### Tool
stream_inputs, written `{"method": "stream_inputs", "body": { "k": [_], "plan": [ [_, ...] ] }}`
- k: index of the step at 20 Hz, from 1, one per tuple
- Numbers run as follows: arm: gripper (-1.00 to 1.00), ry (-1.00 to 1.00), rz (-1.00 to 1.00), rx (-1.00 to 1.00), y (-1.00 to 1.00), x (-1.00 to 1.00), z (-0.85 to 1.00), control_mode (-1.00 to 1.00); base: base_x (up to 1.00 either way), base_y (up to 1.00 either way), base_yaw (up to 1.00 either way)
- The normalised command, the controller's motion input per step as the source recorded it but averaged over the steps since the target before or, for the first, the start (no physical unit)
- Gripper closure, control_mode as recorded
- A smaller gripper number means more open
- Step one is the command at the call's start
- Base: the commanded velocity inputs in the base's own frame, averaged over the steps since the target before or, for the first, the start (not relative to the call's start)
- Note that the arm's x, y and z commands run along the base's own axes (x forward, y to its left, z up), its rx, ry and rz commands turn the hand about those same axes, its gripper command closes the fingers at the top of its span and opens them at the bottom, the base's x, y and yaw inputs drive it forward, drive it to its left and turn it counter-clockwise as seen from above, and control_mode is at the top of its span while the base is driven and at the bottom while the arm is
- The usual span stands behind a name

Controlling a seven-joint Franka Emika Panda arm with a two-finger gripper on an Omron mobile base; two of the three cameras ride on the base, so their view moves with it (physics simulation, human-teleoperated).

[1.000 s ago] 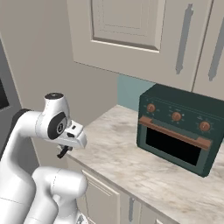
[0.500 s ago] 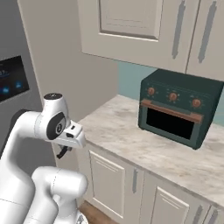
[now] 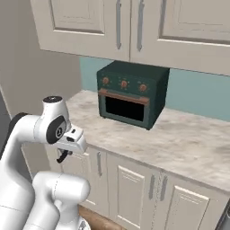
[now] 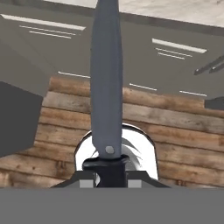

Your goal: Retrieve the butter from the fridge and place it on a plate on the dining table. Then retrieve the butter knife by the fridge and place it near the plate.

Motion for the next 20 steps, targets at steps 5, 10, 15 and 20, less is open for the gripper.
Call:
{"method": "stream_inputs", "body": {
  "k": [5,10,15,20],
  "plan": [
    [1.00,0.00,0.00,0.00,0.00,0.00,0.00,1.00,-0.51,-0.72,-0.50],
    [1.00,0.00,0.00,0.00,0.00,0.00,0.00,1.00,-0.40,-0.73,-0.58],
    [1.00,0.00,0.00,0.00,0.00,0.00,0.00,1.00,-0.23,-0.76,-0.61],
    [1.00,0.00,0.00,0.00,0.00,0.00,0.00,1.00,-0.04,-0.75,-0.67]
  ]
}}
